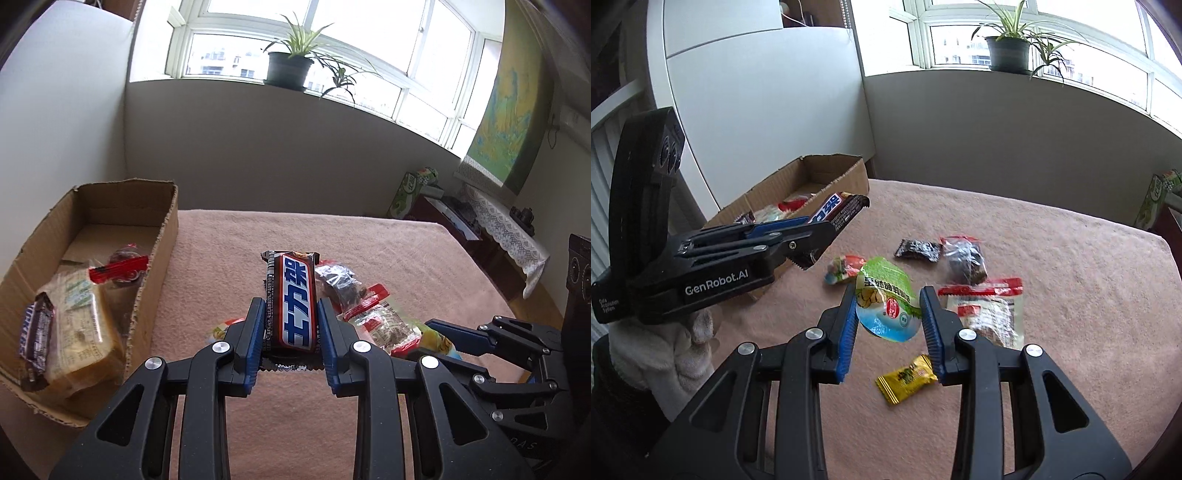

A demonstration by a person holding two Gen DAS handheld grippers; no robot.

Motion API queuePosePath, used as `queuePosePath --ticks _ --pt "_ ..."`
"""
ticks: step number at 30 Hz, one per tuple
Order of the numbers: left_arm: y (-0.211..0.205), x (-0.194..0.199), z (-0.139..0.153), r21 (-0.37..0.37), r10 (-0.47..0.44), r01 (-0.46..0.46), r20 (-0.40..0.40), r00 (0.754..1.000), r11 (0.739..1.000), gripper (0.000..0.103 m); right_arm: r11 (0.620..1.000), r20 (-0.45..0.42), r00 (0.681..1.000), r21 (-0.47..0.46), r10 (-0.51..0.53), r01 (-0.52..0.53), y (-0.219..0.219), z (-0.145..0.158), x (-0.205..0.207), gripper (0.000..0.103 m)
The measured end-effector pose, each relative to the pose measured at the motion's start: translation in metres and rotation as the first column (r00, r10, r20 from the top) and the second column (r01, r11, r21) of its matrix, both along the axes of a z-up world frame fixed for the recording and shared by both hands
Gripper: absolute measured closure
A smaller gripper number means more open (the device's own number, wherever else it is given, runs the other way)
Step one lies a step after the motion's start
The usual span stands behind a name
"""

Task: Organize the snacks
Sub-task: 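Lower the candy bar and jelly cup into the box and open both grippers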

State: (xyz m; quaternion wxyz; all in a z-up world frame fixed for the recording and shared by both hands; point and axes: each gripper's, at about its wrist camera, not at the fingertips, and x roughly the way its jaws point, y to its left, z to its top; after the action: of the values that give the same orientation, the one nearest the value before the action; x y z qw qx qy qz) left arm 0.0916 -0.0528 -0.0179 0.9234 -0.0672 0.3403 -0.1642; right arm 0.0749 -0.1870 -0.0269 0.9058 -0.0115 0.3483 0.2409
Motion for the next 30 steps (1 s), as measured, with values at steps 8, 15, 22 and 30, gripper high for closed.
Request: queuePosePath --ticks 8,15,22,30 --pt "0.050 0.000 0.012 -0.008 0.101 -0.100 0.044 0.994 0.995 0.076 0.998 0.000 0.999 0.026 0.052 -0.052 0.057 0.005 0.023 0.069" --pt "0.095 0.010 0.017 -0.015 0.199 -0.198 0.055 0.978 0.980 0.076 0.989 -0.036 0.991 0.087 0.126 -0.123 0.112 0.001 0.032 0.069" --pt "0.126 0.023 0.018 -0.014 0.263 -0.263 0.051 0.963 0.965 0.076 0.984 -0.024 0.985 0.063 0.171 -0.169 0.156 -0.004 0.036 0.068" --pt "0.144 0.041 0.018 -0.020 0.284 -0.283 0.026 0.959 0.959 0.076 0.984 -0.065 0.983 0.063 0.170 -0.166 0.170 -0.019 0.053 0.067"
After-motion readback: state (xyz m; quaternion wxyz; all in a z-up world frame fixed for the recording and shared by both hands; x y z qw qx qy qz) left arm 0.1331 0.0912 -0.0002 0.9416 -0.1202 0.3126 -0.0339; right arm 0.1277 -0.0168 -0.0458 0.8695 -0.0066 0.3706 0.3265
